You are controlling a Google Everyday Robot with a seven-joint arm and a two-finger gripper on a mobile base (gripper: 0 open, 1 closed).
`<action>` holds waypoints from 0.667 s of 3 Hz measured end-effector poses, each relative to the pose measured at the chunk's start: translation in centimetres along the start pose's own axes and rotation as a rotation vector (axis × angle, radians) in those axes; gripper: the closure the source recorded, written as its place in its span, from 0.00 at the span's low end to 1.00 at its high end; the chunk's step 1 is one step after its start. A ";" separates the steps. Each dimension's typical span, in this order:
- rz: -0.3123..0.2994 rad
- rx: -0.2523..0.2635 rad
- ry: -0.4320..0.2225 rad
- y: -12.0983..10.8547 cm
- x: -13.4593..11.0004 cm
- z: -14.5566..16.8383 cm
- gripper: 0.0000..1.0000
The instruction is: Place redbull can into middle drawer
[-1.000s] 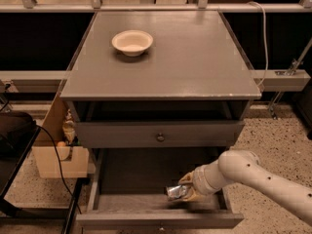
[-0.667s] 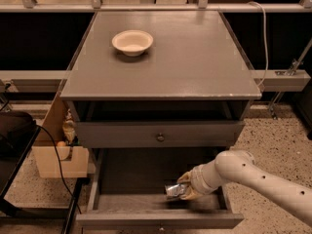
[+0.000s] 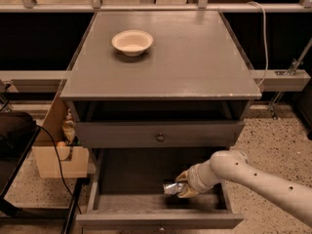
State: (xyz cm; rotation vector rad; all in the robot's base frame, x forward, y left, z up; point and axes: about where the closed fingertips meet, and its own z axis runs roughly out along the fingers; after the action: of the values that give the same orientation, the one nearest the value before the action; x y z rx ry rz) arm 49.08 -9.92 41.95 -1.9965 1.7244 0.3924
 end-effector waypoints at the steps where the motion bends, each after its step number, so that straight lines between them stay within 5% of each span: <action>1: 0.014 -0.002 0.002 -0.4 0.5 0.8 1.00; 2: 0.026 0.000 0.002 -0.8 0.8 1.5 1.00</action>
Offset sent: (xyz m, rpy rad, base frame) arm 0.0204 0.0012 -0.0193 -0.0003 0.0116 -0.0454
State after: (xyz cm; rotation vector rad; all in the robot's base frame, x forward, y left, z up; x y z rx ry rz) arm 50.15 -9.74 40.44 -1.9768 1.7532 0.3984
